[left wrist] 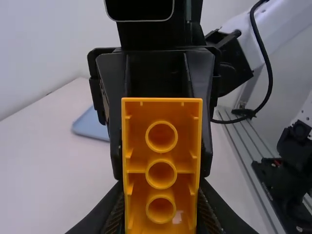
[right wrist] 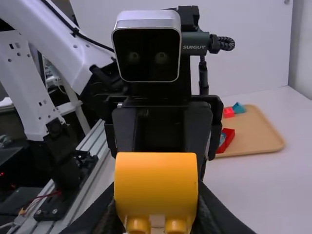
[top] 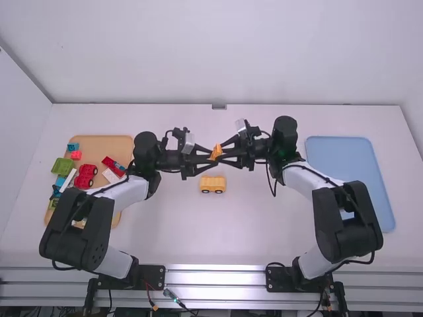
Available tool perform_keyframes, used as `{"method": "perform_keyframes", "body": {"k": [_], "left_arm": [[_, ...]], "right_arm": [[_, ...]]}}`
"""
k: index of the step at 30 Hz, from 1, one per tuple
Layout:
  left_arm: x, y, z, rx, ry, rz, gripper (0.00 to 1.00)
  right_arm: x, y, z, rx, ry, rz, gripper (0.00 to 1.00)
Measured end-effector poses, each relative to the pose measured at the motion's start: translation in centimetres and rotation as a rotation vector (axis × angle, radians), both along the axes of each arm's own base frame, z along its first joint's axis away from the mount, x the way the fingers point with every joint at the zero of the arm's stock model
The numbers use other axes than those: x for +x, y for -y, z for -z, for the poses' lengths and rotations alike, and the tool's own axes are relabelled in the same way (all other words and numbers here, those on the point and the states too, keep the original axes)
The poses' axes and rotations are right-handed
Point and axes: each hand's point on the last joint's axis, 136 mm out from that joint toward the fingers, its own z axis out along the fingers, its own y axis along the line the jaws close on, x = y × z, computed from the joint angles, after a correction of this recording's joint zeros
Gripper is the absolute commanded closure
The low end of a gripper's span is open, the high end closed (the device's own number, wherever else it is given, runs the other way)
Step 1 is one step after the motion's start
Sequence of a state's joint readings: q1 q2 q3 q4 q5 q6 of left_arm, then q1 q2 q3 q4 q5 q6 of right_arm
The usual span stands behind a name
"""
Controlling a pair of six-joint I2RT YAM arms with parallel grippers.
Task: Assemble lego blocks to make yellow taxi
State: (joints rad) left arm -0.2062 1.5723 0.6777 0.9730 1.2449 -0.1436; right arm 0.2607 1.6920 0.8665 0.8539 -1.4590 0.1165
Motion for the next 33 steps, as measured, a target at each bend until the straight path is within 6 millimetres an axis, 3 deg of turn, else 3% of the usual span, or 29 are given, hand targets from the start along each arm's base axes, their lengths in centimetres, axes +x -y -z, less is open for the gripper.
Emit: {"method": "perform_keyframes", "body": {"k": [2,4,5,6,9,10,11,14,17,20,23,27,33], "left_arm": [[0.0,0.0,0.0,0.000,-0.005,0.000,0.94],[0.0,0.0,0.0,-0.001,-0.007,0.000,0.82],[0.0,0.0,0.0,-0.001,-0.007,-0.001,0.57],[0.1,0.0,0.0,-0.001,-0.002,-0.004,0.43],[0.2,0.0,0.3,0.004,-0.022,-0.011,0.18],[0.2,0.0,0.3,0.005,-0.028,-0.012,0.14],[0.2,0.0,0.5,0.008,-0.026,-0.012,0.01],[0.2,-0.1,0.9,0.017,-0.041,-0.016,0.01],[0.9,-0.2,1.9,0.040,-0.077,-0.064,0.01],[2.6,-0.7,3.0,0.072,-0.114,-0.170,0.01],[4.6,-1.9,5.5,0.139,-0.219,-0.330,0.01],[6.6,-3.7,7.8,0.213,-0.282,-0.505,0.01],[7.3,-5.6,10.8,0.342,-0.326,-0.628,0.01]], "right_arm": [[0.0,0.0,0.0,0.001,0.004,0.001,0.76],[0.0,0.0,0.0,0.000,0.003,0.003,0.78],[0.1,0.0,0.0,0.000,0.002,0.005,0.81],[0.1,0.0,0.0,-0.001,0.001,0.008,0.82],[0.6,-0.1,0.1,-0.005,-0.009,0.036,0.90],[0.8,-0.1,0.2,-0.008,-0.017,0.047,0.90],[1.2,-0.1,0.4,-0.014,-0.032,0.070,0.93],[2.4,-0.2,1.2,-0.041,-0.089,0.147,1.00],[4.3,0.0,2.9,-0.093,-0.159,0.270,1.00],[5.9,0.2,4.5,-0.148,-0.200,0.389,1.00],[7.5,1.0,6.6,-0.245,-0.249,0.506,1.00],[8.4,2.1,9.1,-0.461,-0.324,0.610,1.00],[7.2,3.8,9.9,-0.839,-0.252,0.656,1.00]]}}
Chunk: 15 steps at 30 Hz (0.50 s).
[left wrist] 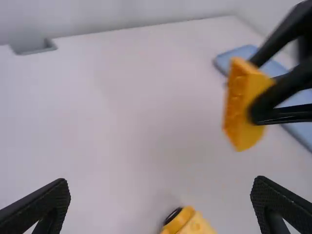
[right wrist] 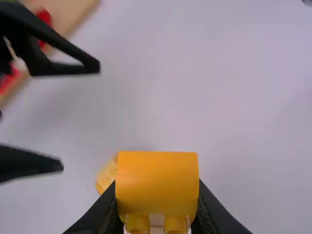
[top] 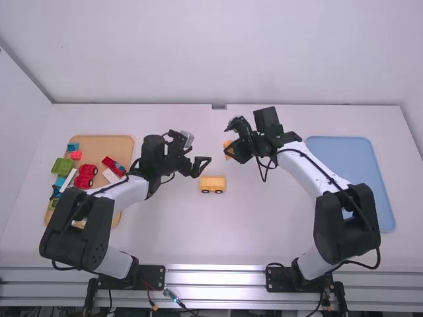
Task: Assemble lego blocks to make yellow taxi
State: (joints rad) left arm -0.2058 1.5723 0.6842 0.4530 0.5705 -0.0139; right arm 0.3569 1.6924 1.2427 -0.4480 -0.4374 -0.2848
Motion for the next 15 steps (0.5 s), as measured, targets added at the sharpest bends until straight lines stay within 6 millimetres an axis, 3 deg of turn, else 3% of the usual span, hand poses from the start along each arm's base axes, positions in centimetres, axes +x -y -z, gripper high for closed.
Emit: {"method": "perform_keyframes", "body": {"k": [5,9,15], "left_arm": [[0.1,-1.3,0.8,0.138,-0.055,0.031,0.01],[-0.1,-2.0,-1.0,0.232,-0.010,0.188,0.01],[-2.7,-3.2,-2.3,0.287,0.153,0.473,0.01]], "right_arm": [[-1.3,1.9,0.7,-0.279,0.051,-0.104,1.00],[-2.2,4.4,2.9,-0.444,0.024,-0.195,1.00],[-2.3,5.5,6.7,-0.540,-0.031,-0.280,1.00]]}}
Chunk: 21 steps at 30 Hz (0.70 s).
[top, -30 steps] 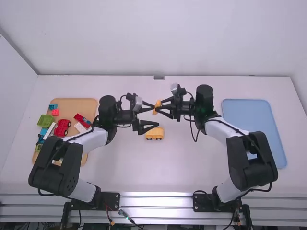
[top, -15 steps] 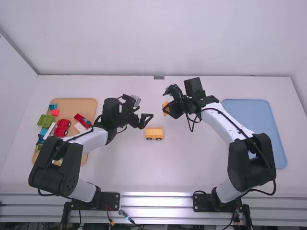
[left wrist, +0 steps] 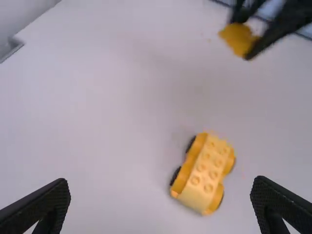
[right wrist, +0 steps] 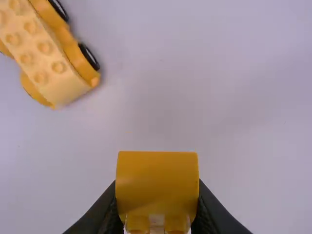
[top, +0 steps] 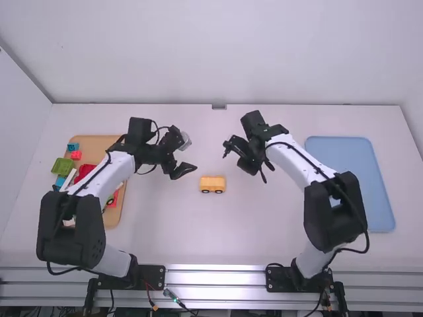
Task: Assemble lego blocks to make yellow taxi
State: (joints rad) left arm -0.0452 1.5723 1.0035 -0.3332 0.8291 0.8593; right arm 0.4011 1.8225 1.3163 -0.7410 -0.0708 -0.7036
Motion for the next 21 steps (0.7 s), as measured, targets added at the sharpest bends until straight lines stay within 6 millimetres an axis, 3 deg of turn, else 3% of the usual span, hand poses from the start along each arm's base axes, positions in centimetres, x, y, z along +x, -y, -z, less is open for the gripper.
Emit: {"method": "perform_keyframes", "body": {"k": [4,6,12,18,21], "left_arm": [[-2.1,-1.7,-0.2,-0.028,0.071,0.130,0.01],[-3.2,-3.5,-0.5,-0.061,0.105,0.159,0.01],[-3.4,-7.1,-1.0,-0.086,0.227,0.138,0.01],[-3.7,-8.8,0.4,-0.074,0.276,0.103,0.01],[-3.3,-9.8,1.3,-0.062,0.300,0.063,0.01]], "right_arm": [[-0.4,-0.5,2.0,-0.028,-0.034,-0.079,1.00],[-0.5,-1.6,2.3,-0.030,-0.019,-0.143,1.00],[-0.3,-5.6,1.8,-0.008,0.083,-0.309,1.00],[-0.7,-9.2,1.2,0.012,0.161,-0.442,1.00],[-1.9,-11.0,0.9,0.013,0.173,-0.526,1.00]]}}
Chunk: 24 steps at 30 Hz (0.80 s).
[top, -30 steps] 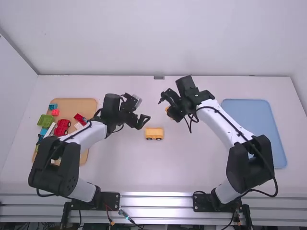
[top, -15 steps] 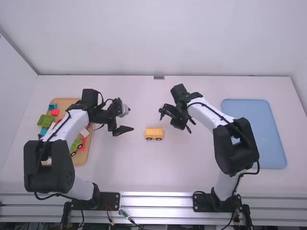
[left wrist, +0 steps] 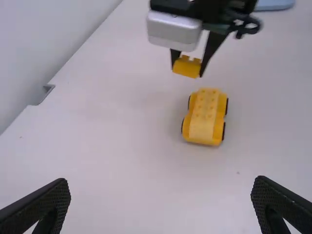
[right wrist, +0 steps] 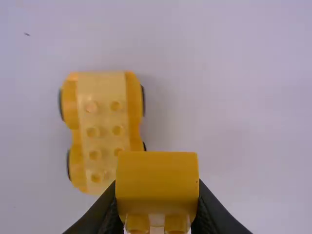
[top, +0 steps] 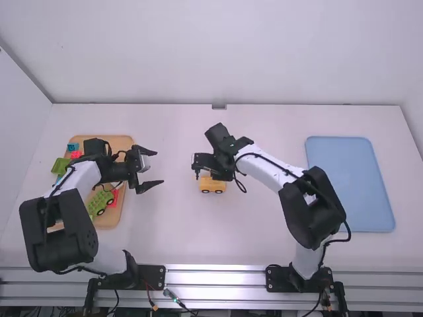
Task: Assemble lego blocks to make yellow taxi
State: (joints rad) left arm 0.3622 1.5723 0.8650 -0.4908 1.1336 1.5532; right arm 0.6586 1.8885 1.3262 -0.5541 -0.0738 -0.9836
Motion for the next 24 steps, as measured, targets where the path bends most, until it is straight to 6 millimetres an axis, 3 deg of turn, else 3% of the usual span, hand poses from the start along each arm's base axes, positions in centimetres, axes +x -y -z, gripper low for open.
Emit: {"method": "perform_keyframes", "body": {"k": [5,10,18,24], "left_arm": [[0.4,-0.9,0.8,-0.002,0.017,-0.047,0.01],[0.6,-1.8,1.7,-0.024,0.007,-0.109,0.01],[0.4,-1.8,1.9,-0.058,-0.022,-0.131,0.01],[0.4,-2.6,2.5,-0.032,-0.041,-0.161,0.01]], "right_arm": [[0.0,-2.4,-1.8,0.027,0.048,-0.069,1.00],[2.0,-4.5,-3.9,0.060,0.091,-0.081,1.00],[2.0,-4.6,-0.8,-0.048,-0.080,-0.052,1.00],[1.7,-6.6,-1.2,-0.019,-0.092,-0.097,1.00]]}}
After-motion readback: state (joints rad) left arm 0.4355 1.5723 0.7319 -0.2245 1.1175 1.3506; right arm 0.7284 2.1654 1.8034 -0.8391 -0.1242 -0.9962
